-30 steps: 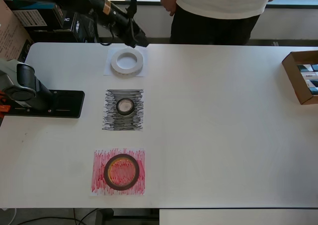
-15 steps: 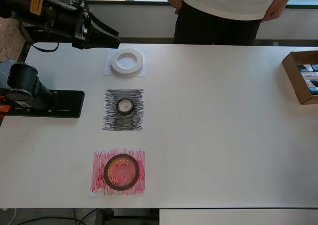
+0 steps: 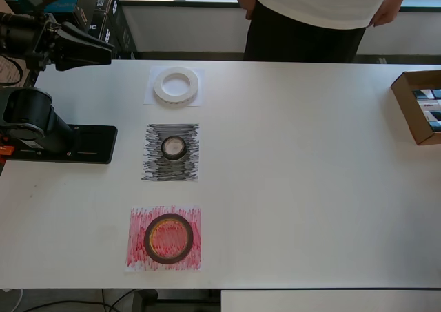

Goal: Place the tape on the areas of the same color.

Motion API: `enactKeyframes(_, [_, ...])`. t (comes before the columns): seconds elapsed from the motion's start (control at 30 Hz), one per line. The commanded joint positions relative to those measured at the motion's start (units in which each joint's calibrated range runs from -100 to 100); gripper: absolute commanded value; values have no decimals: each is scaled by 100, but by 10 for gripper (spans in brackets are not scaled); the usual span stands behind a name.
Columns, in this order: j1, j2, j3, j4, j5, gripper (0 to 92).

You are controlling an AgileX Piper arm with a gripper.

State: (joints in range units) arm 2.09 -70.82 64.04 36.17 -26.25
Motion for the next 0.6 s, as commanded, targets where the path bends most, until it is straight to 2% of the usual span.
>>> enactKeyframes(0.0, [-26,-785,461,-1347,-109,141])
enactKeyframes(0.1, [-42,-963,724,-1550,-379,110])
enactKeyframes(0.33, [-42,-1665,1288,-2221,-444,0])
enactKeyframes(0.57, [21,-2189,2006,-2823,-452,0])
